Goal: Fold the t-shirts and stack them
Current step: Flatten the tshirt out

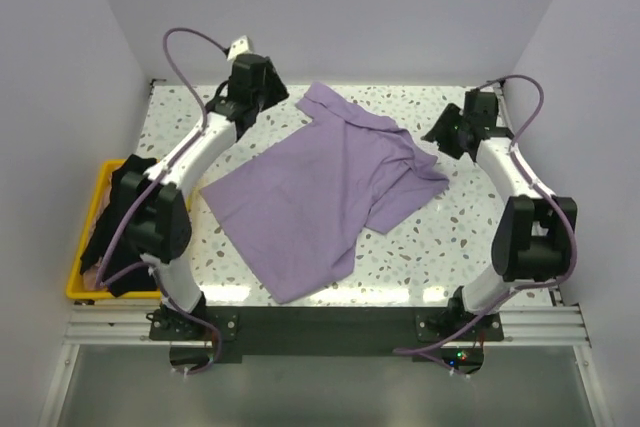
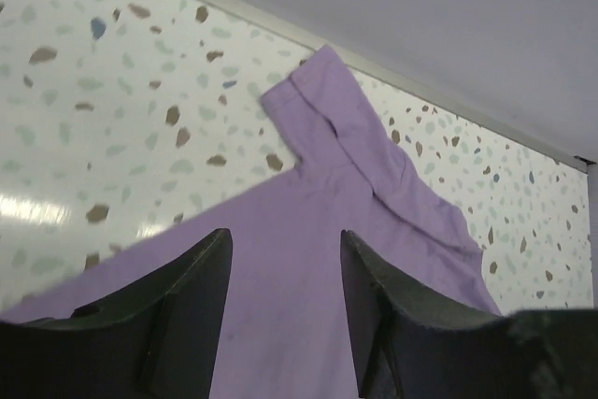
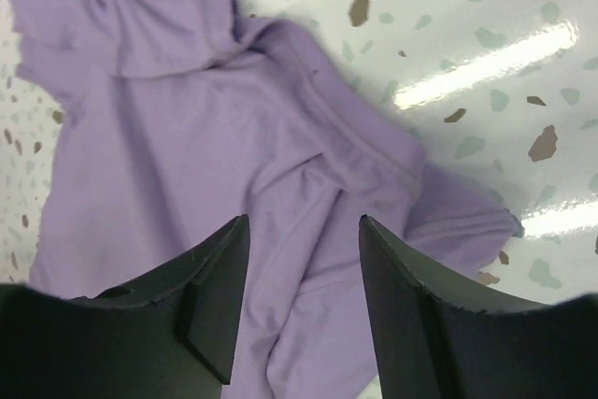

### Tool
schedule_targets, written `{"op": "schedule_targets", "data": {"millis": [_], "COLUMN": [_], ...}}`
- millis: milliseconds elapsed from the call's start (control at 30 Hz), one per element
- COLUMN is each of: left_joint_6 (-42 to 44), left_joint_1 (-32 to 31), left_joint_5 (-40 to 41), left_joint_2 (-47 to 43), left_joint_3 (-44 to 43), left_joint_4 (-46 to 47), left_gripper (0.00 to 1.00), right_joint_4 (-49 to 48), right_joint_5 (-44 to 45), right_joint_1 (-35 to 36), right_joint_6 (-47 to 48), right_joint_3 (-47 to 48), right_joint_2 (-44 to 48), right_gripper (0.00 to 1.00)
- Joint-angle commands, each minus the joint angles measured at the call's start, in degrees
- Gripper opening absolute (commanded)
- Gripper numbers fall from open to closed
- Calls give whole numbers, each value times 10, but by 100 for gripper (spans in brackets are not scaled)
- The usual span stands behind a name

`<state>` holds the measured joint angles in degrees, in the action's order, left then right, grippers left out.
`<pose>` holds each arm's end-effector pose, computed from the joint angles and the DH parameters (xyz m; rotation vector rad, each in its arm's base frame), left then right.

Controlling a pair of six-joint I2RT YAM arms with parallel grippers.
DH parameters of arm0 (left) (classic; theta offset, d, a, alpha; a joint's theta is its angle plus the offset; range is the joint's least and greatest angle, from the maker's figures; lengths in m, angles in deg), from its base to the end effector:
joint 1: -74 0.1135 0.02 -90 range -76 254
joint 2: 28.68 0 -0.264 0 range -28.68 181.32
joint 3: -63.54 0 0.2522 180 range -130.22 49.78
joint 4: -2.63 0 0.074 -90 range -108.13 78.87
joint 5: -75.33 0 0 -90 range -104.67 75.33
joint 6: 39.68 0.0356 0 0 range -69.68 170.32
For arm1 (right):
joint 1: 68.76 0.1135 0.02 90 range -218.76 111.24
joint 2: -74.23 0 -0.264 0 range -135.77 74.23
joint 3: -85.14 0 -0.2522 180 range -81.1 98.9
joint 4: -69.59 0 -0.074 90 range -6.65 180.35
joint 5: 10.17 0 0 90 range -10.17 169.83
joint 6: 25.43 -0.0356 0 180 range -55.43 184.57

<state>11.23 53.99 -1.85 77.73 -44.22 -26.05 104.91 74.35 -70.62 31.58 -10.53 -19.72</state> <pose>0.4192 -0.1443 0.3228 -0.4794 2.0041 -0.4164 0.3642 -0.0084 0.2574 0.6682 2.2869 0.3750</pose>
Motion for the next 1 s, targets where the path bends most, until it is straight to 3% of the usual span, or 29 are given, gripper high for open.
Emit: {"op": "schedule_targets", "data": {"millis": [0, 133, 300, 533, 800, 967], "left_joint_6": [-87, -130, -153, -187, -188, -152], "left_joint_1": [-28, -27, -27, -21, 10, 39], "left_joint_5": [113, 151, 146, 151, 150, 146], "left_joint_2": [-108, -178, -169, -62, 44, 117], "left_joint_3": [152, 270, 297, 270, 229, 156], "left_joint_4": [-49, -102, -124, -159, -143, -144], "left_gripper": [53, 35, 24, 18, 18, 16], "right_joint_4": [28, 23, 5, -26, -65, -77], "right_joint_5": [42, 64, 92, 91, 93, 87], "right_joint_1": [54, 118, 165, 180, 190, 194], "right_joint_6": [23, 33, 32, 28, 28, 29], "right_joint_3": [17, -60, -167, -270, -283, -278], "right_joint_2": [64, 122, 181, 192, 133, 90], "right_gripper": [54, 53, 52, 52, 57, 57]}}
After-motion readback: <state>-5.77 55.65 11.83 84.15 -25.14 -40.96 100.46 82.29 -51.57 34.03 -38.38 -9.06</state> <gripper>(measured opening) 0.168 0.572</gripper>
